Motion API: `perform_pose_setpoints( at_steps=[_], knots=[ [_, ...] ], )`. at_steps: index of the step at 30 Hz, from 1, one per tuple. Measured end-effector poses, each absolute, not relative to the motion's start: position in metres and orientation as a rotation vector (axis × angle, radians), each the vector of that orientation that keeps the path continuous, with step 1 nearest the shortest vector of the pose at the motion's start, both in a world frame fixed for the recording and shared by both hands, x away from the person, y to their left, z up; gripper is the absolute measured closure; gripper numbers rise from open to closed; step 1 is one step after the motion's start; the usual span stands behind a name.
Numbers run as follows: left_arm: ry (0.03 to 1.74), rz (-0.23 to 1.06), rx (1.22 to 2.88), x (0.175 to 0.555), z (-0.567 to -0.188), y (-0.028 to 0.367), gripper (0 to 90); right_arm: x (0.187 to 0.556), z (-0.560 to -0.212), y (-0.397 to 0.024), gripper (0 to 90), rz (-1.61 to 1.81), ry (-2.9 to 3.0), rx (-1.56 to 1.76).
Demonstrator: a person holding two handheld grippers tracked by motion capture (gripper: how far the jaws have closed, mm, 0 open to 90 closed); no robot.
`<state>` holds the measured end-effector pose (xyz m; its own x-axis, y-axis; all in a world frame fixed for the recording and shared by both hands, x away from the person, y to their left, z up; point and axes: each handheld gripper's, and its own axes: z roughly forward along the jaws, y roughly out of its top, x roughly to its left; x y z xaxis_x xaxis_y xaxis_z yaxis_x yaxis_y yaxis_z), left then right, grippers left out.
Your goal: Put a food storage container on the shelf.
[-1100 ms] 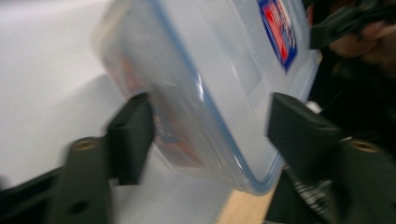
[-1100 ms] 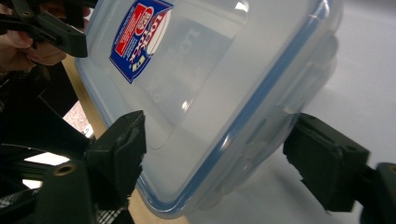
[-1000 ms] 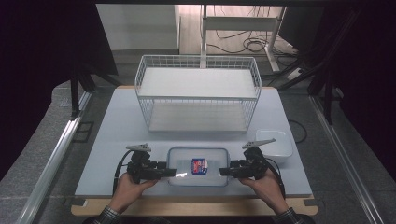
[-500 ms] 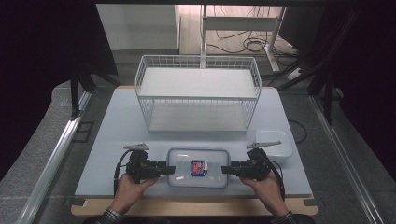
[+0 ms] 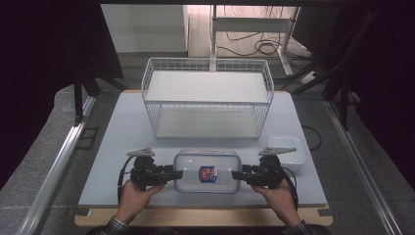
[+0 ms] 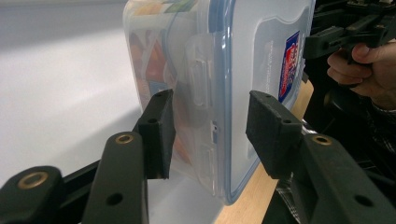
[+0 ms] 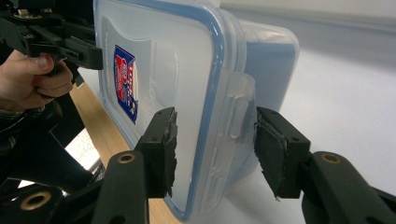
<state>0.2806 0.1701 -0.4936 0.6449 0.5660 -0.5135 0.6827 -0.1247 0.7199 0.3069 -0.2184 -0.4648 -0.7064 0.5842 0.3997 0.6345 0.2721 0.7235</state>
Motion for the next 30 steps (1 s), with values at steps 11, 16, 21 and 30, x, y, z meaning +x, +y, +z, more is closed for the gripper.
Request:
perform_pose_setpoints(
  at_steps=[11,16,21,30],
  knots=[
    [0.964,-0.058,1.784,0.284,-0.467,0.172,52.9,0.312,-0.437,-0.216,50.1,-1.545,-2.489,-1.151],
    [0.956,-0.021,1.773,0.287,-0.454,0.175,53.0,0.318,-0.424,-0.213,50.1,-1.572,-2.500,-1.133],
    [0.946,0.008,1.769,0.292,-0.438,0.177,52.9,0.324,-0.413,-0.211,50.1,-1.602,-2.501,-1.121],
    [0.927,0.039,1.757,0.305,-0.416,0.177,52.9,0.336,-0.391,-0.210,49.9,-1.657,-2.503,-1.119]
  ],
)
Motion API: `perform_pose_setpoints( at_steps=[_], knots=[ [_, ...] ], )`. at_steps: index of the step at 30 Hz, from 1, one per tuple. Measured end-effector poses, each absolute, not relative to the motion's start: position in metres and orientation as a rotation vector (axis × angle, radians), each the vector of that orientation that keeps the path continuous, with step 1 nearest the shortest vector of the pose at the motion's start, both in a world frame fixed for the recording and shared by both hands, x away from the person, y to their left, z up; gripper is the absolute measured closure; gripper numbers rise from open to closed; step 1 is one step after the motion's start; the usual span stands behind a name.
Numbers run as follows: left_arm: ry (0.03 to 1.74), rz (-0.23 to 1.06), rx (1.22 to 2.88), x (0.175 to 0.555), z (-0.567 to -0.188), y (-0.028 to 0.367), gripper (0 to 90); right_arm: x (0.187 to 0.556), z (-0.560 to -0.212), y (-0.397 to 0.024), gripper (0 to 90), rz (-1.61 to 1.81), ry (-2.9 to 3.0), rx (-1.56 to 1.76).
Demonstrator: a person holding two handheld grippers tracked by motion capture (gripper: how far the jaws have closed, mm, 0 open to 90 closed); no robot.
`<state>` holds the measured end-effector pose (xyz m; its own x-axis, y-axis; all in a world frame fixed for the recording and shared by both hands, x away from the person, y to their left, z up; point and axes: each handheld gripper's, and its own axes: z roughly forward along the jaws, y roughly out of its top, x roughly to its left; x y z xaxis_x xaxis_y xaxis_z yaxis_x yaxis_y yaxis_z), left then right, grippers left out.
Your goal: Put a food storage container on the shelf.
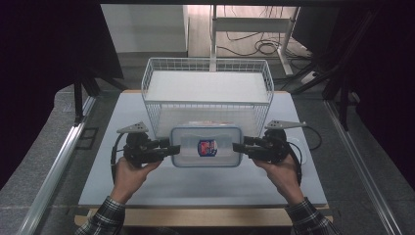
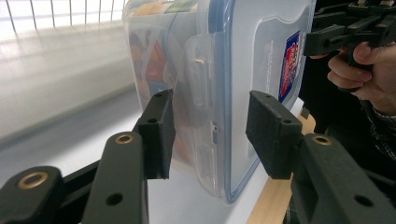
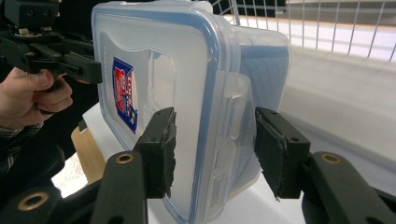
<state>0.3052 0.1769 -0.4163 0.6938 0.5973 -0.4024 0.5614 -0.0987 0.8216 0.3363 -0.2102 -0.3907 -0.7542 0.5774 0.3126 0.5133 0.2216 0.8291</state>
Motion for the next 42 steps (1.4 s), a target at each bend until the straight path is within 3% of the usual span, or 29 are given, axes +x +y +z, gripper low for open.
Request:
perform_pose_setpoints(
  at_steps=[26,42],
  knots=[
    [0.881,0.126,1.739,0.363,-0.338,0.181,52.9,0.396,-0.315,-0.206,49.7,1.650,2.324,0.996],
    [0.912,0.128,1.700,0.399,-0.315,0.191,52.7,0.432,-0.294,-0.196,49.4,1.667,2.300,1.006]
  ],
)
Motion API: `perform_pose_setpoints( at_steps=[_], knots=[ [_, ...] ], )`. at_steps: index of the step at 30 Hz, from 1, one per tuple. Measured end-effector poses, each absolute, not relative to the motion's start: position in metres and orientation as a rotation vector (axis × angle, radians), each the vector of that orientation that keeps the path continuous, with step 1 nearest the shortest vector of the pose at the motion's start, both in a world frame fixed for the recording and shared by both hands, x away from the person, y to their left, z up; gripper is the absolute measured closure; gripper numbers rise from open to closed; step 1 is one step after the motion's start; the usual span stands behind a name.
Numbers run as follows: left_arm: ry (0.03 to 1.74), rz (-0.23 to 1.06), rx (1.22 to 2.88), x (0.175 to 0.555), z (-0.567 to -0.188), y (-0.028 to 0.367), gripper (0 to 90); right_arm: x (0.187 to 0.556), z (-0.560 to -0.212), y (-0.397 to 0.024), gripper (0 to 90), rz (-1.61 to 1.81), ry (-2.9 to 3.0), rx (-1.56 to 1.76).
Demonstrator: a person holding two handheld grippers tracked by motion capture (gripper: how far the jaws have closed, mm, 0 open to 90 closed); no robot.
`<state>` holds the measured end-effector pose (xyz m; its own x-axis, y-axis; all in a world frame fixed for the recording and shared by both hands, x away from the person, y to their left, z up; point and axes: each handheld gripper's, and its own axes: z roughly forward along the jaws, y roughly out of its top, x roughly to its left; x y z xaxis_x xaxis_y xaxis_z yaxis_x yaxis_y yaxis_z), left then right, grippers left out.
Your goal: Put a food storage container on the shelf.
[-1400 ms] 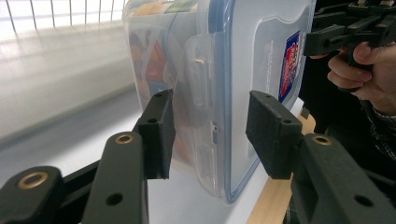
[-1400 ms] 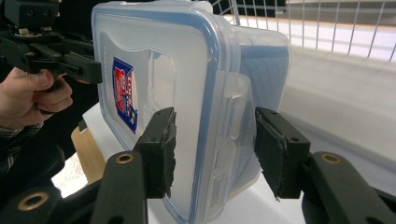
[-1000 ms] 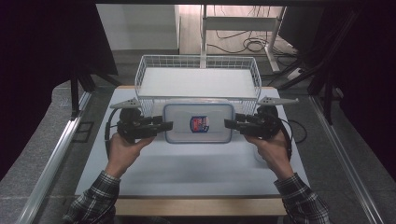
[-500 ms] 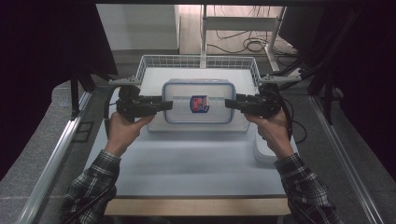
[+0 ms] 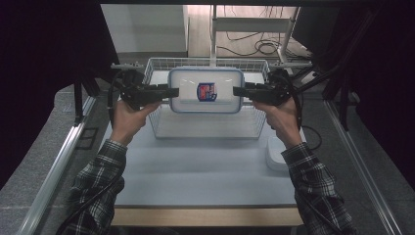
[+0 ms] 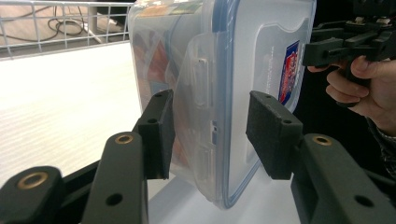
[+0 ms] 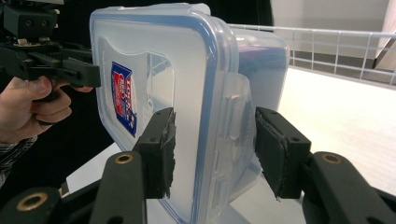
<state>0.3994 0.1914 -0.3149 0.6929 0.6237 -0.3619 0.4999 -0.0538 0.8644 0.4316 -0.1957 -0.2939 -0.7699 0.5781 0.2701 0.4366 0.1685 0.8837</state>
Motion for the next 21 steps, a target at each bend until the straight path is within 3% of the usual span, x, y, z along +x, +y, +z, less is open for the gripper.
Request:
perform_pose_setpoints(
  at_steps=[21],
  knots=[
    [0.961,0.104,1.651,0.430,-0.324,0.192,51.6,0.463,-0.297,-0.191,48.1,1.664,2.279,1.103]
  ],
)
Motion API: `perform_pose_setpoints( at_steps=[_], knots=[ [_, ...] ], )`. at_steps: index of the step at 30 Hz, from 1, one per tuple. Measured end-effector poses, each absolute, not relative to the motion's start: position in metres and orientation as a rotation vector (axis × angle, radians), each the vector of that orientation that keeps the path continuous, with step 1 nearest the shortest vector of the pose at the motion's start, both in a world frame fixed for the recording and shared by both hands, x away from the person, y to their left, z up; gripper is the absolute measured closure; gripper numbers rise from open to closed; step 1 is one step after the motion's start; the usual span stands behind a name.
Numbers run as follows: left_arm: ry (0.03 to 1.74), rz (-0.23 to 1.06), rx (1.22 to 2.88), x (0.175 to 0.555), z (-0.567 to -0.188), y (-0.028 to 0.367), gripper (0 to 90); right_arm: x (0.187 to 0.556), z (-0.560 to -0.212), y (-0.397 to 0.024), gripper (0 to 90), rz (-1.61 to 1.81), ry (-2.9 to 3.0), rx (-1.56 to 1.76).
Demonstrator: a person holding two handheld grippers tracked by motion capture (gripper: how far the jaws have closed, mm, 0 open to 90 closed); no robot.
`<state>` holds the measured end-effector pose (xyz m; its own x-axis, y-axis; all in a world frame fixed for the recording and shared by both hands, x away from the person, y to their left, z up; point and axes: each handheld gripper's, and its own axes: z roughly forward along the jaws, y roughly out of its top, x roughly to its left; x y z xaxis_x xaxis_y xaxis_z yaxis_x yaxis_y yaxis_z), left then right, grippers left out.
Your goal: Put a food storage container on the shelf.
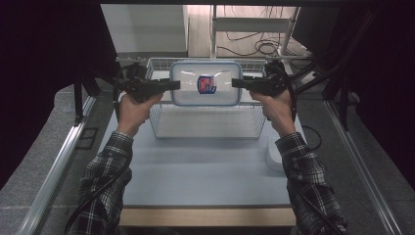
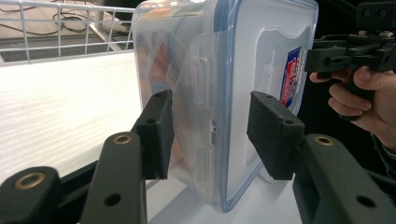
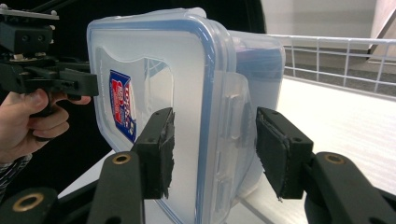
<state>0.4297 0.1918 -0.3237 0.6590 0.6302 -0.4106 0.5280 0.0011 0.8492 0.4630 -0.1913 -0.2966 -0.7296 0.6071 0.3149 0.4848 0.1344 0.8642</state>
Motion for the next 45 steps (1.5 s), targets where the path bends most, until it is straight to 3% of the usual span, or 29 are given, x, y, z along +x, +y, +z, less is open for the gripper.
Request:
perform_pose_setpoints(
  at_steps=[13,21,23,30,34,37,45],
  knots=[
    [0.967,0.161,1.639,0.430,-0.320,0.194,50.0,0.465,-0.296,-0.190,47.2,1.639,2.248,1.102],
    [0.992,0.214,1.691,0.432,-0.318,0.187,54.1,0.468,-0.296,-0.188,48.9,1.627,2.227,1.143],
    [0.994,0.207,1.689,0.433,-0.319,0.186,54.4,0.468,-0.296,-0.188,53.1,1.622,2.224,1.132],
    [1.019,0.181,1.669,0.438,-0.322,0.188,53.9,0.472,-0.300,-0.185,52.0,1.578,2.210,1.160],
    [1.051,0.230,1.696,0.440,-0.320,0.186,56.2,0.471,-0.301,-0.182,51.0,1.523,2.212,1.164],
    [1.053,0.237,1.677,0.441,-0.319,0.184,59.5,0.471,-0.301,-0.183,56.4,1.535,2.189,1.182],
    [1.061,0.252,1.673,0.440,-0.319,0.183,59.6,0.470,-0.300,-0.180,56.2,1.509,2.178,1.189]
  ],
)
